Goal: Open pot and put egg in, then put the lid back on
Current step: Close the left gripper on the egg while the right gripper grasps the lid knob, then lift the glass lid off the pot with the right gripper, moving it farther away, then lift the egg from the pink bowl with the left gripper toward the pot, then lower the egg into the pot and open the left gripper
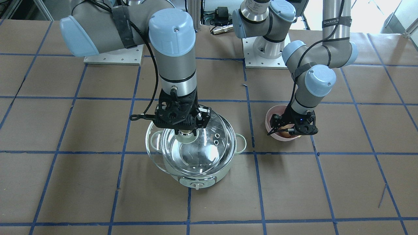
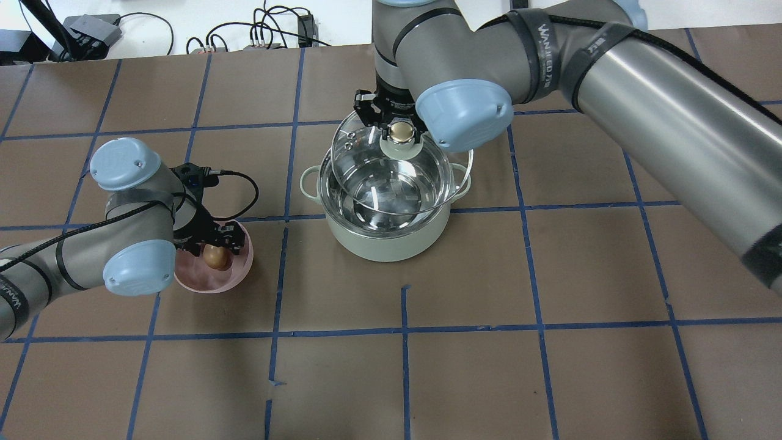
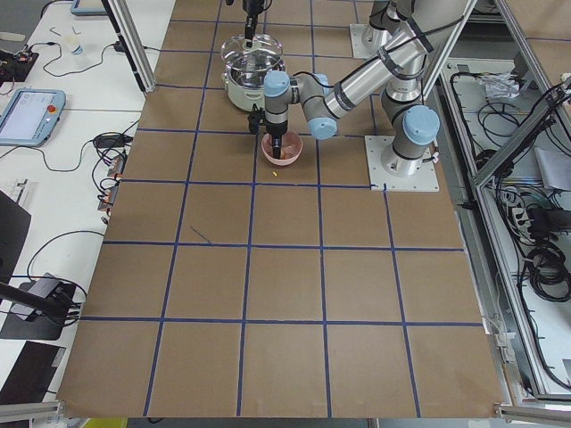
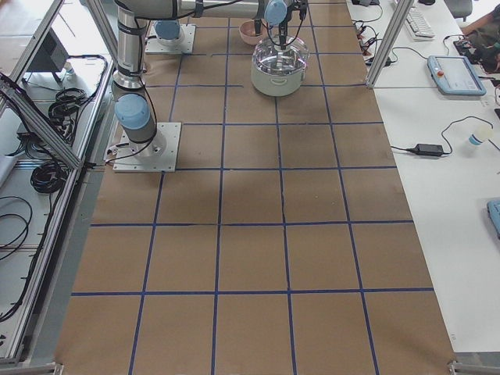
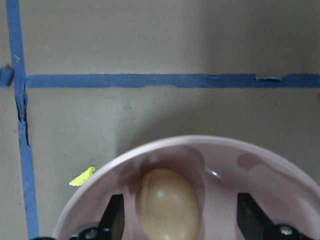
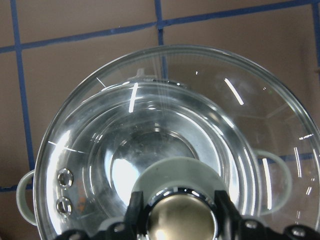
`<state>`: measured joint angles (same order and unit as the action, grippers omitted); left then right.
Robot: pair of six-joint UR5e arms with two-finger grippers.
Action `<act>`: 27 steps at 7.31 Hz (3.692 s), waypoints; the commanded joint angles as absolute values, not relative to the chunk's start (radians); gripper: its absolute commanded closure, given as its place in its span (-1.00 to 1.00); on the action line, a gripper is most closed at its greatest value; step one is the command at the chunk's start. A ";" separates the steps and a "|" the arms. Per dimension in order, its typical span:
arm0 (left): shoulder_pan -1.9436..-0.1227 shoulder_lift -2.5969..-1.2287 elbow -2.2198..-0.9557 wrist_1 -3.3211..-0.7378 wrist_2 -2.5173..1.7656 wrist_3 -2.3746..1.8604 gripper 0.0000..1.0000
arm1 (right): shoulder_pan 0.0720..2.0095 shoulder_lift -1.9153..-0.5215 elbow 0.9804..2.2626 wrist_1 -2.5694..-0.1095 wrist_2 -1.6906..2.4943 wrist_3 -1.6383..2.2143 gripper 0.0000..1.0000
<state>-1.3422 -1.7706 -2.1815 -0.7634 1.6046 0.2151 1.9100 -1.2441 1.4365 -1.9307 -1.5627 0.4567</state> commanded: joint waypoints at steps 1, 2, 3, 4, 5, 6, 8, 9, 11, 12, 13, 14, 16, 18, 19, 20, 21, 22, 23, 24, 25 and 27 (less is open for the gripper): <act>-1.342 -1.772 -2.184 -0.765 1.603 0.215 -0.63 | 1.805 -1.322 1.445 -1.873 -1.559 0.365 0.07; -1.342 -1.772 -2.184 -0.765 1.605 0.215 -0.63 | 1.761 -1.337 1.445 -1.864 -1.559 0.350 0.07; -1.342 -1.772 -2.186 -0.764 1.602 0.215 -0.57 | 1.735 -1.341 1.440 -1.864 -1.559 0.335 0.07; -1.342 -1.772 -2.186 -0.764 1.595 0.215 -0.21 | 1.717 -1.354 1.446 -1.862 -1.559 0.333 0.07; -1.342 -1.772 -2.186 -0.764 1.595 0.215 -0.03 | 1.677 -1.379 1.448 -1.859 -1.560 0.306 0.07; -1.342 -1.772 -2.186 -0.764 1.595 0.216 0.09 | 1.628 -1.399 1.450 -1.823 -1.557 0.278 0.07; -1.342 -1.770 -2.184 -0.765 1.595 0.216 0.40 | 1.609 -1.410 1.450 -1.804 -1.548 0.264 0.07; -1.342 -1.770 -2.184 -0.765 1.595 0.218 0.56 | 1.611 -1.410 1.450 -1.802 -1.545 0.264 0.07; -1.342 -1.770 -2.180 -0.767 1.595 0.216 0.75 | 1.603 -1.410 1.450 -1.802 -1.546 0.264 0.07; -1.342 -1.769 -2.172 -0.770 1.597 0.215 0.75 | 1.601 -1.410 1.450 -1.805 -1.548 0.264 0.07; -1.342 -1.763 -2.152 -0.773 1.601 0.203 0.75 | 1.600 -1.410 1.450 -1.804 -1.554 0.264 0.07; -1.359 -1.746 -2.096 -0.838 1.601 0.184 0.75 | 1.598 -1.410 1.450 -1.804 -1.555 0.264 0.07; -1.437 -1.692 -1.940 -1.077 1.598 0.090 0.79 | 1.600 -1.410 1.451 -1.804 -1.559 0.261 0.07; -1.569 -1.700 -1.774 -1.207 1.595 -0.094 0.80 | 1.600 -1.410 1.451 -1.804 -1.559 0.261 0.07; -1.660 -1.715 -1.735 -1.195 1.592 -0.195 0.80 | 1.603 -1.411 1.456 -1.801 -1.560 0.261 0.07; -1.739 -1.741 -1.706 -1.171 1.592 -0.249 0.81 | 1.601 -1.411 1.463 -1.808 -1.559 0.261 0.07; -1.823 -1.800 -1.675 -1.087 1.592 -0.291 0.81 | 1.598 -1.411 1.463 -1.810 -1.559 0.259 0.07; -1.892 -1.880 -1.645 -1.024 1.594 -0.346 0.81 | 1.595 -1.411 1.462 -1.813 -1.557 0.244 0.06; -1.920 -1.954 -1.620 -1.002 1.597 -0.348 0.81 | 1.589 -1.411 1.463 -1.813 -1.557 0.232 0.06; -1.921 -1.997 -1.615 -0.968 1.595 -0.338 0.81 | 1.580 -1.411 1.463 -1.813 -1.555 0.230 0.06; -1.921 -2.022 -1.618 -0.959 1.595 -0.301 0.81 | 1.583 -1.411 1.463 -1.813 -1.555 0.230 0.06; -1.921 -2.004 -1.614 -0.960 1.598 -0.293 -0.98 | 1.586 -1.411 1.463 -1.812 -1.552 0.230 0.06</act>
<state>-1.9196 -2.0110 -1.6170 -0.9623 1.5961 -0.2987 1.5852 -1.4113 1.4634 -1.8122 -1.5548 0.2304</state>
